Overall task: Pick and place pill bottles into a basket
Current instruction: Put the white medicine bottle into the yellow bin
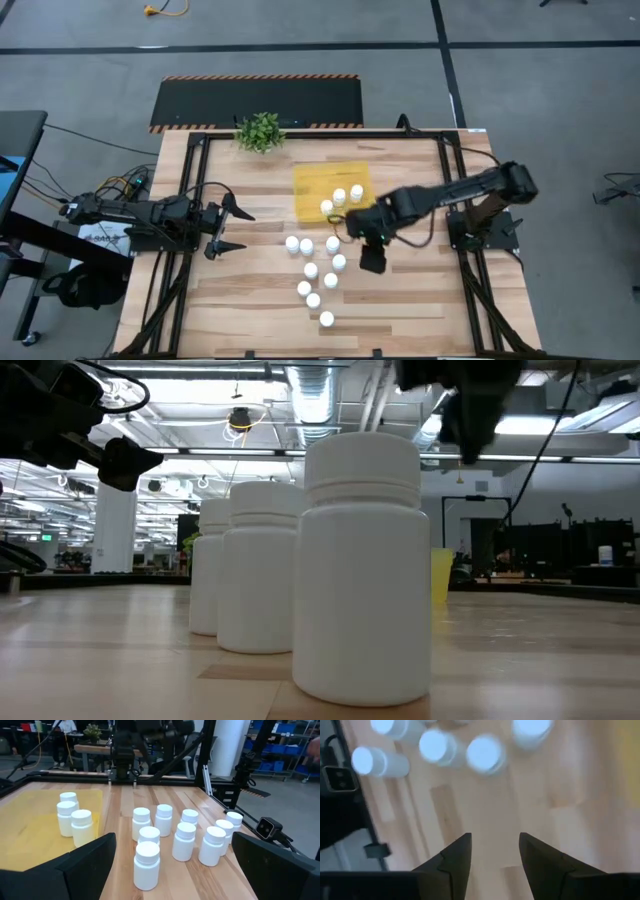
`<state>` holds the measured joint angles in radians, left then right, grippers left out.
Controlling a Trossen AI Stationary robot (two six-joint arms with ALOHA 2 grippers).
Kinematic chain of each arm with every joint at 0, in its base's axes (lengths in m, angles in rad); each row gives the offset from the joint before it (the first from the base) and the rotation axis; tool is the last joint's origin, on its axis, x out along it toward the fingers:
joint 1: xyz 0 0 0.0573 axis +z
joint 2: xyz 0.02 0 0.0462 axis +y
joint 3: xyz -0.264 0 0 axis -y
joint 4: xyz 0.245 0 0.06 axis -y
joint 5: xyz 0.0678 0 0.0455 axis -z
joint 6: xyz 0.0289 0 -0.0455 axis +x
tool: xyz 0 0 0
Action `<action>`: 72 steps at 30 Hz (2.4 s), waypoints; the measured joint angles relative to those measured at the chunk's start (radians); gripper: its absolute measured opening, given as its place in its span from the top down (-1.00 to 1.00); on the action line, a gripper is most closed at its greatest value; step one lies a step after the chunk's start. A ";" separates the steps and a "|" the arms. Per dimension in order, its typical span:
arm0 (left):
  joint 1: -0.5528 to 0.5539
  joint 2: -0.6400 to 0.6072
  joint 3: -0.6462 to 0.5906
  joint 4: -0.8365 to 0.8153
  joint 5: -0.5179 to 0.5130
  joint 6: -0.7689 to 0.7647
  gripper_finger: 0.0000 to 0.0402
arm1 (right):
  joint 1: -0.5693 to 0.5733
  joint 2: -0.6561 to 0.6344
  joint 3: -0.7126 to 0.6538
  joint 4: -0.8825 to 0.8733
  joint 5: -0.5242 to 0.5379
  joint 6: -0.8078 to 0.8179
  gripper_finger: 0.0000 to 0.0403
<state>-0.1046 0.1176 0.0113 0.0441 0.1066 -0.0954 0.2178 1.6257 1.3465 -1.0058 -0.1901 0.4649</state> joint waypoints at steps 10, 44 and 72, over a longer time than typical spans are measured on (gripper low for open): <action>0.000 0.000 0.000 -0.001 -0.002 0.007 -0.92 | 0.057 0.136 -0.104 0.110 -0.043 -0.040 0.22; 0.000 0.000 0.000 -0.004 -0.014 0.011 -0.92 | 0.035 0.214 -0.015 0.173 0.062 -0.348 -0.14; 0.000 0.000 0.000 -0.004 -0.014 0.002 -0.92 | 0.028 0.279 -0.014 0.246 0.096 -0.423 -0.10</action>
<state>-0.1047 0.1174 0.0113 0.0402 0.0929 -0.0931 0.2462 1.9045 1.3323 -0.7595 -0.0939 0.0414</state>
